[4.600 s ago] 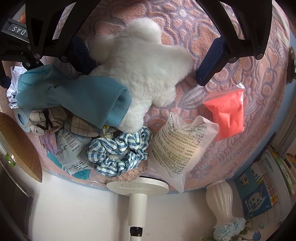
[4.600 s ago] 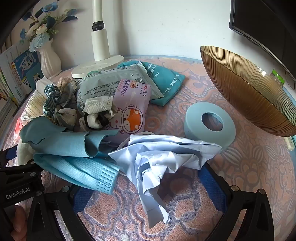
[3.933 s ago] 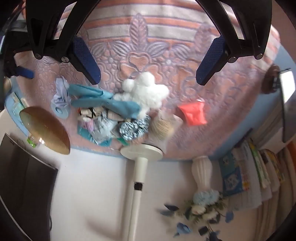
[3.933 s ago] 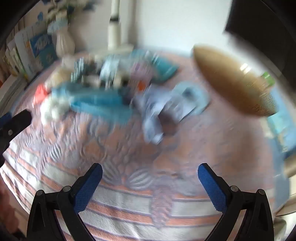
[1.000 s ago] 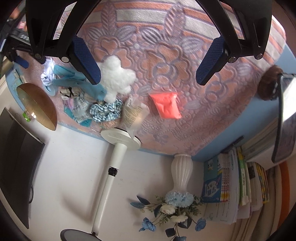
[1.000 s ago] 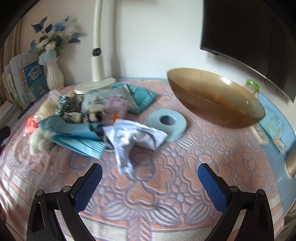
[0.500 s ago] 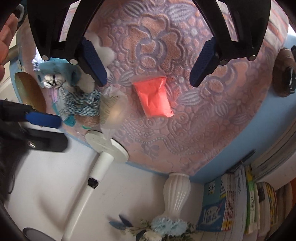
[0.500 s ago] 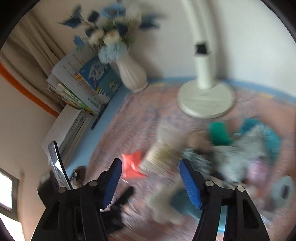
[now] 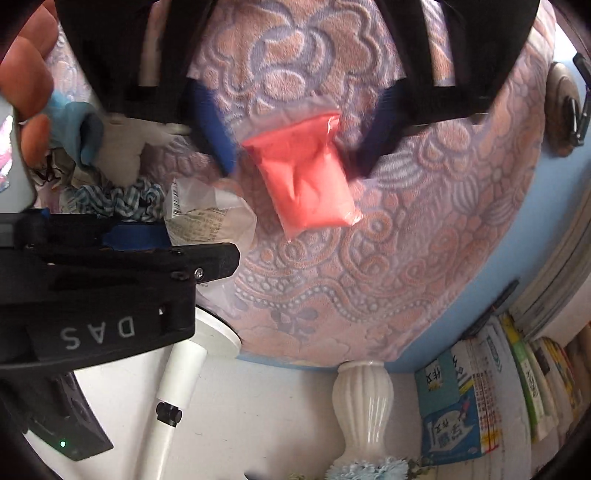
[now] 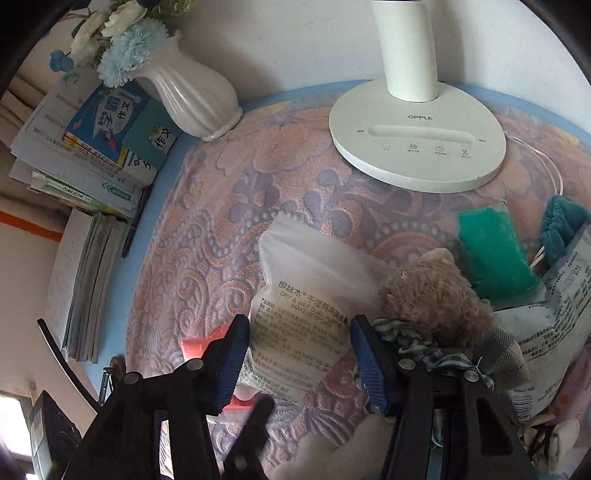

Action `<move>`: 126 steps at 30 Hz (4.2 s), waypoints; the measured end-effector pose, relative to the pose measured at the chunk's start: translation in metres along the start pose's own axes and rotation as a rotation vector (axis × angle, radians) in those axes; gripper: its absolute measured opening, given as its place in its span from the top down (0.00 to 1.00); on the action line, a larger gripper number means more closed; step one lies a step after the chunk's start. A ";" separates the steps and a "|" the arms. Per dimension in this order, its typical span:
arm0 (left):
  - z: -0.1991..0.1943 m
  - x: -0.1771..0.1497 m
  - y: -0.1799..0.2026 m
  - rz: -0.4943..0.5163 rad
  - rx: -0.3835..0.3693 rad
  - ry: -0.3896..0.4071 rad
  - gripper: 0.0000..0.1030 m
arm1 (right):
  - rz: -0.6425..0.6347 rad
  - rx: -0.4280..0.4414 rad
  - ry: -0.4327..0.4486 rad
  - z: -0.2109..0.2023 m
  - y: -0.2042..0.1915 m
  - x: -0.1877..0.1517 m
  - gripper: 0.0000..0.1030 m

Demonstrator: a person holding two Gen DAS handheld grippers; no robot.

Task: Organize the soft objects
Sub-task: 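Grasp the red-orange pouch with the left tool while the right tool grasps the white printed bag, then carry the pouch and bag to the amber bowl and open both tools, then grasp the white plush toy with the left tool while the right tool grasps the white shirt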

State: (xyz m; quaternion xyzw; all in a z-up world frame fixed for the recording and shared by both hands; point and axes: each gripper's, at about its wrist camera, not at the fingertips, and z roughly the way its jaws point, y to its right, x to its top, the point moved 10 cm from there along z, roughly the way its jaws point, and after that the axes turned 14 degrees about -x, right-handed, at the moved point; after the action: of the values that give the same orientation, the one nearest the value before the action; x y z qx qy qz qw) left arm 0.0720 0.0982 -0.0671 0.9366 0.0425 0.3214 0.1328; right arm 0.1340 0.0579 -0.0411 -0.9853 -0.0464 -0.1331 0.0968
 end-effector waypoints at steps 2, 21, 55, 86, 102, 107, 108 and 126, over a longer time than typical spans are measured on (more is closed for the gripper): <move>0.001 -0.001 -0.001 0.011 0.020 -0.004 0.61 | -0.007 0.007 0.013 -0.003 0.001 0.000 0.50; -0.113 0.004 0.086 0.128 -0.116 0.241 0.64 | 0.065 0.164 0.274 -0.151 0.060 -0.028 0.54; -0.040 0.052 0.411 0.368 -0.524 0.092 0.23 | 0.606 -0.217 0.459 -0.246 0.432 -0.091 0.36; -0.241 -0.001 0.051 0.140 -0.006 0.326 0.23 | 0.253 -0.255 0.537 -0.128 0.256 -0.158 0.23; -0.075 -0.042 0.078 0.122 -0.211 0.137 0.23 | 0.234 -0.208 0.513 -0.122 0.254 -0.159 0.19; -0.053 -0.051 0.081 0.159 -0.169 0.067 0.22 | 0.236 -0.189 0.473 -0.113 0.254 -0.155 0.12; -0.052 -0.052 0.083 0.167 -0.171 0.061 0.22 | 0.239 -0.184 0.471 -0.112 0.255 -0.155 0.12; -0.026 -0.051 0.088 0.198 -0.192 -0.124 0.21 | 0.145 -0.230 0.331 -0.105 0.224 -0.151 0.12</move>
State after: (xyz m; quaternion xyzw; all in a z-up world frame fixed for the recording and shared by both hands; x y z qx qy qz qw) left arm 0.0154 0.0111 -0.0528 0.9372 -0.0895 0.2770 0.1920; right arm -0.0111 -0.1917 -0.0226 -0.9553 0.0565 -0.2901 -0.0008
